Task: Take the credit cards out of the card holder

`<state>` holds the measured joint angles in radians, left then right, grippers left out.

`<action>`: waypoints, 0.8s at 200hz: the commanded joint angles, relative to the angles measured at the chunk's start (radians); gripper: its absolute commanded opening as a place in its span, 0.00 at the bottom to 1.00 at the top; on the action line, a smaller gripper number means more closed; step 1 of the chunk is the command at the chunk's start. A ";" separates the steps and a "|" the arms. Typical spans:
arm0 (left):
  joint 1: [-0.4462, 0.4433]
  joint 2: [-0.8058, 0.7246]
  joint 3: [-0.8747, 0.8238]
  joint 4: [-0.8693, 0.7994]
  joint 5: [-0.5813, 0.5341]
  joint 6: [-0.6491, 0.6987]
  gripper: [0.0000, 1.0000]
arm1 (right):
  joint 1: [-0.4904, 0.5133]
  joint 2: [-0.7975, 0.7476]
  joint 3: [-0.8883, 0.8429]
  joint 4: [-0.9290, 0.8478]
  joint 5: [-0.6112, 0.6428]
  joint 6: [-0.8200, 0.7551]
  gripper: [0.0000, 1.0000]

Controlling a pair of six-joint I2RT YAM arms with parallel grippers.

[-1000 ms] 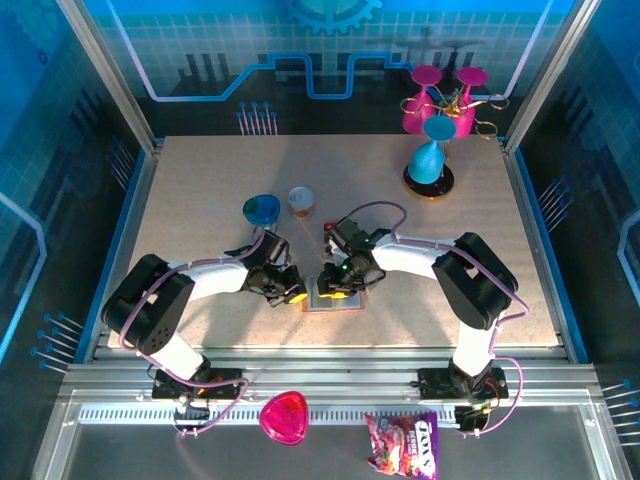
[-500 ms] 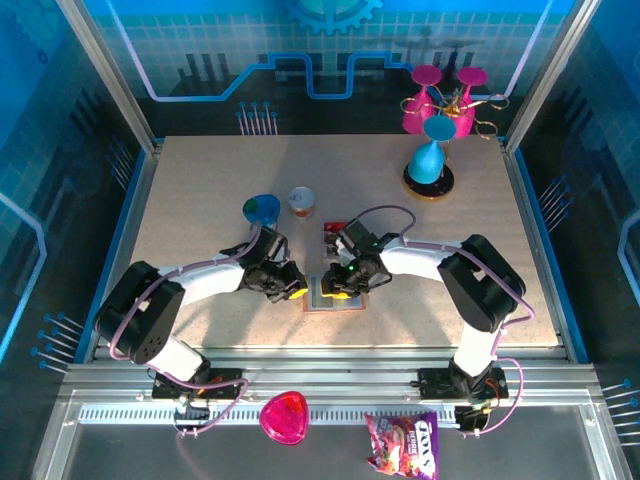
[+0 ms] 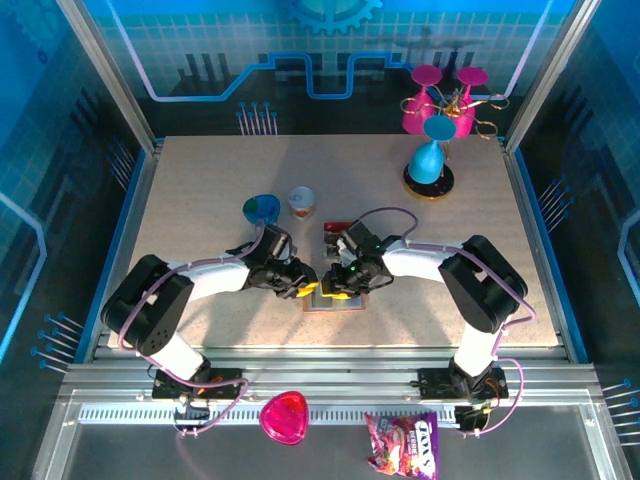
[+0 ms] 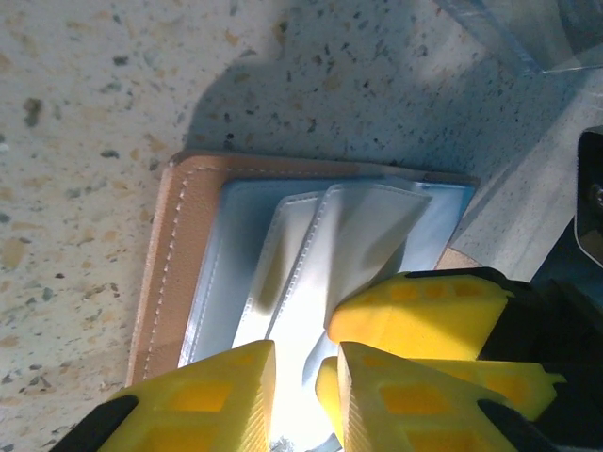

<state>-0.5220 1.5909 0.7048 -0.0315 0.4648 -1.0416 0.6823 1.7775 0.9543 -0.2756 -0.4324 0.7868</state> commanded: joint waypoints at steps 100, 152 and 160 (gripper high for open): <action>-0.013 0.056 0.001 0.013 0.021 -0.003 0.29 | -0.024 -0.032 -0.058 0.046 -0.033 0.035 0.31; -0.020 0.072 0.004 0.038 0.039 -0.013 0.28 | -0.027 -0.032 -0.069 0.070 -0.045 0.043 0.30; -0.024 0.075 0.005 0.045 0.042 -0.017 0.28 | -0.028 -0.032 -0.069 0.074 -0.047 0.046 0.30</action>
<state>-0.5270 1.6363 0.7048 0.0013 0.4728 -1.0485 0.6659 1.7596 0.9020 -0.2108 -0.4652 0.8165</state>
